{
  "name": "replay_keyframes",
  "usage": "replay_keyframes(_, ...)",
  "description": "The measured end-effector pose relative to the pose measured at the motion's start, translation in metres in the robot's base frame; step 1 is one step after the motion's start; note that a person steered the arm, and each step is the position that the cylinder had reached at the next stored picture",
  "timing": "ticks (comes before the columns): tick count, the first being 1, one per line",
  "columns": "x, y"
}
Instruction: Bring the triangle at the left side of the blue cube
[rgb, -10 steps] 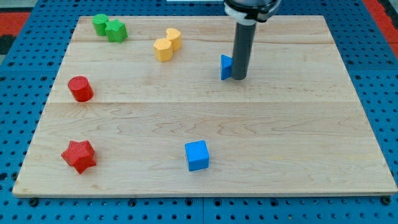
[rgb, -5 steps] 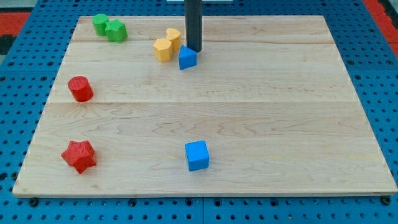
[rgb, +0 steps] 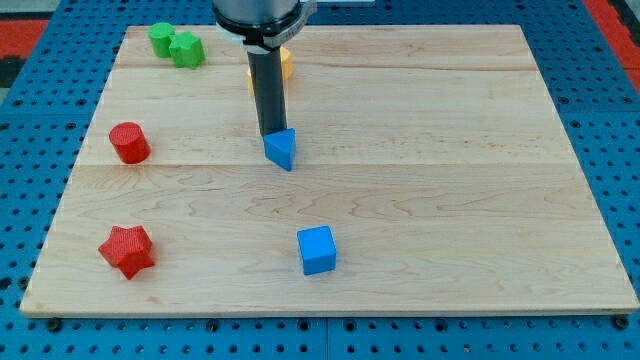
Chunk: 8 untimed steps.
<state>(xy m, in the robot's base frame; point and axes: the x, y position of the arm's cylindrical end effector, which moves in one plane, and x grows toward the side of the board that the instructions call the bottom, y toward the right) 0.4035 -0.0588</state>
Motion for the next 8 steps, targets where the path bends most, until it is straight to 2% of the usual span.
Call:
replay_keyframes(1,0.027,0.001)
replay_keyframes(2,0.021,0.023)
replay_keyframes(4,0.079,0.056)
replay_keyframes(5,0.047,0.041)
replay_keyframes(6,0.049,0.027)
replay_keyframes(7,0.104,0.009)
replay_keyframes(8,0.111,0.010)
